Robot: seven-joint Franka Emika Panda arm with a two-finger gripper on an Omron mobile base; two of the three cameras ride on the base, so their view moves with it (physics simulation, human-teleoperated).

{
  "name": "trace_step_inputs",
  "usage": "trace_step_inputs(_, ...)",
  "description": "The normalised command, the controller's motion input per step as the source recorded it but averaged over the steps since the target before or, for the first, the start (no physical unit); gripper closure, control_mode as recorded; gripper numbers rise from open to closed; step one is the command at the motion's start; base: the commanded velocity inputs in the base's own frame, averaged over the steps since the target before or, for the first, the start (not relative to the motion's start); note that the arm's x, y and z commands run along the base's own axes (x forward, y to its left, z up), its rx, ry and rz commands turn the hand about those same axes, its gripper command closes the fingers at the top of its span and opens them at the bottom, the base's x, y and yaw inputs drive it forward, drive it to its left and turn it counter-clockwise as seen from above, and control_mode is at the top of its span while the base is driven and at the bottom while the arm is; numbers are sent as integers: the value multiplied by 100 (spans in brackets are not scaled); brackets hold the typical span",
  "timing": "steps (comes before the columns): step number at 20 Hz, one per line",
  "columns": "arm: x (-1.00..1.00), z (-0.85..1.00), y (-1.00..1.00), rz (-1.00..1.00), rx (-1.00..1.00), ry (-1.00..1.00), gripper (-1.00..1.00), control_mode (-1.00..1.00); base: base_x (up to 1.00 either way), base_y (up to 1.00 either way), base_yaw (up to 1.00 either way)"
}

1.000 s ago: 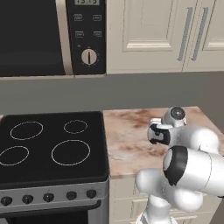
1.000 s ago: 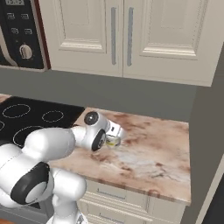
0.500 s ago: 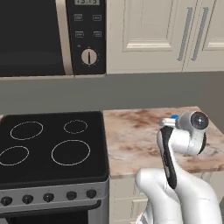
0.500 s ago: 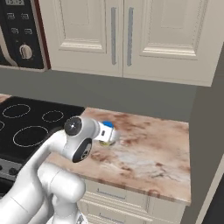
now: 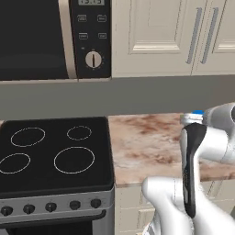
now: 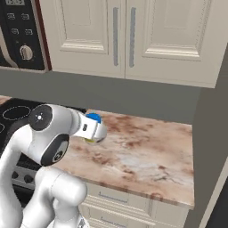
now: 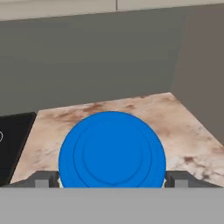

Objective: Place the mayonnaise and ketchup from the counter to the top shelf of the fridge. If the existing items in the fridge are on the top shelf, move them to other shelves.

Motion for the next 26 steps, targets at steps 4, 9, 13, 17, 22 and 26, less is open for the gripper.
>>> trace_step_inputs(4, -98, 100, 50, 0, 0, -11, 100, -100, 0, 0, 0)
trace_step_inputs(9, -99, 98, 48, 1, -3, -18, 100, -100, 0, 0, 0)
trace_step_inputs(13, -80, 88, 21, 0, -3, -9, 100, -100, 0, 0, 0)
trace_step_inputs(17, -51, 60, 0, 5, -3, 9, 100, -100, 0, 0, 0)
trace_step_inputs(22, -5, 4, 0, 0, -5, 11, 100, -100, 0, 0, 0)
trace_step_inputs(26, -5, 0, 0, 0, 0, 0, 100, -100, 0, 0, 0)
